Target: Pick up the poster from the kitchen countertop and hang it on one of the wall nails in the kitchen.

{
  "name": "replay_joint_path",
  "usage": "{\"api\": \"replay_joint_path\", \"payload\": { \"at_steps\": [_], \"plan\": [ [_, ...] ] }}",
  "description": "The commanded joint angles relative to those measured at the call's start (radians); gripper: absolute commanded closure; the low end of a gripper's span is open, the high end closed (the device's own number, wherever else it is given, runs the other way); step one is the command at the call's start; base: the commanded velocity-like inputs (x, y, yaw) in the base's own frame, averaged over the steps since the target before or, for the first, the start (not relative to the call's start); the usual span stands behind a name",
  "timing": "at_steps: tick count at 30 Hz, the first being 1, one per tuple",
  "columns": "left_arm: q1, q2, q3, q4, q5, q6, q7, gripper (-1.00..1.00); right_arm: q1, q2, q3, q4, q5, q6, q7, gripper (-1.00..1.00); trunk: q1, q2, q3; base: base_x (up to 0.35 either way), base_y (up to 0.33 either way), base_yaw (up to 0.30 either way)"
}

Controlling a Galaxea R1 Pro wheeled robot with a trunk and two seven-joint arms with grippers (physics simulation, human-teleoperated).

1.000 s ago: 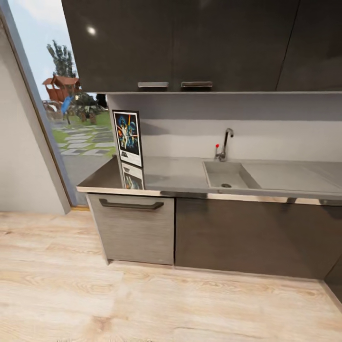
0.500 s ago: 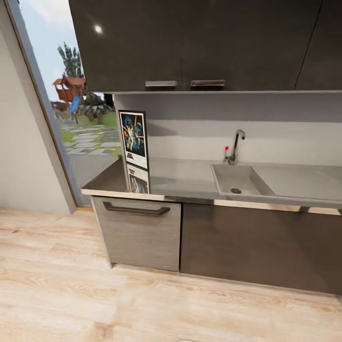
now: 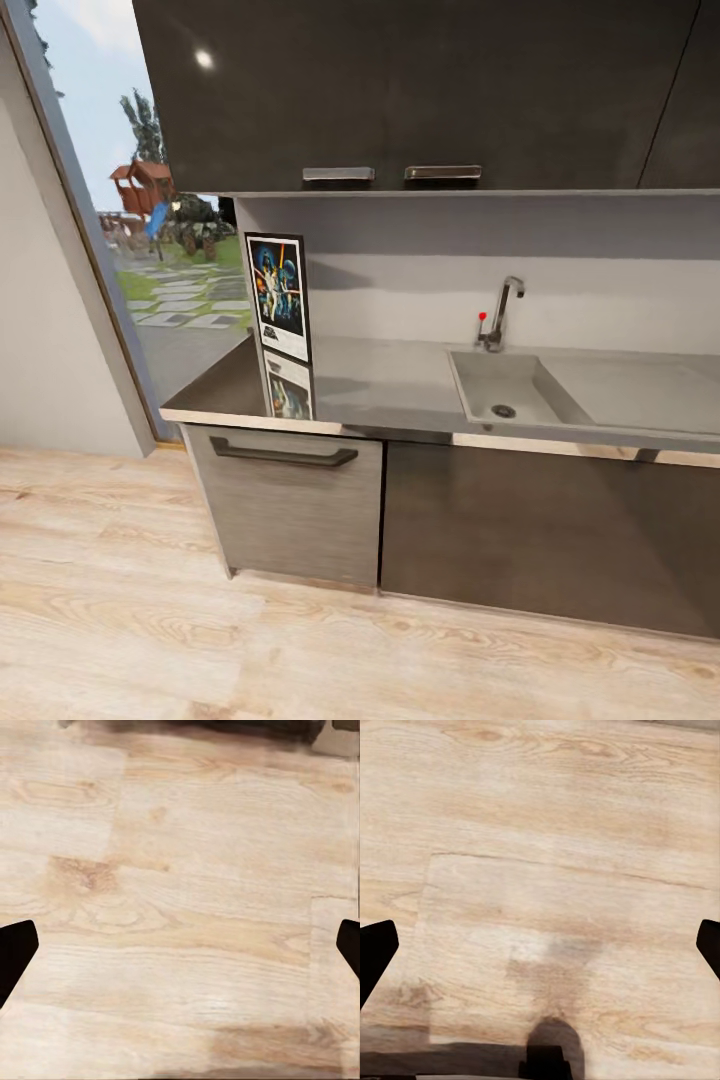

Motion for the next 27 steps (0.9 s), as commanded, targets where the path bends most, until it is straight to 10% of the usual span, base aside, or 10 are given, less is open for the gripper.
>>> {"api": "replay_joint_path", "payload": {
  "at_steps": [1,11,13,18,27],
  "plan": [
    [0.000,0.000,0.004,-0.261,0.000,-0.020,-0.004,-1.00,0.000,0.000,-0.001,0.001,-0.001,-0.003,0.000,-1.00,0.000,0.000,-0.001,0.001,0.000,0.000],
    [0.000,-0.007,-0.024,-0.752,0.001,0.329,-0.005,-1.00,0.000,-0.001,-0.002,0.001,0.003,-0.005,-0.002,-1.00,0.000,0.000,-0.001,0.000,0.000,0.000],
    [0.000,-0.042,-0.056,-0.839,0.001,0.405,-0.004,-1.00,0.000,-0.001,-0.002,0.001,0.003,-0.005,-0.002,-1.00,0.000,0.000,-0.001,0.000,0.000,0.000],
    [-0.016,-0.162,-0.086,-0.890,-0.005,0.455,-0.001,-1.00,0.000,-0.002,-0.002,0.001,0.004,-0.005,-0.002,-1.00,0.000,0.000,-0.001,0.000,0.000,0.000],
    [-0.269,-0.162,-0.194,-0.902,-0.006,0.647,0.039,-1.00,0.000,-0.002,-0.002,0.000,0.007,-0.005,-0.002,-1.00,0.000,0.000,-0.001,0.000,0.000,0.000]
  ]
}}
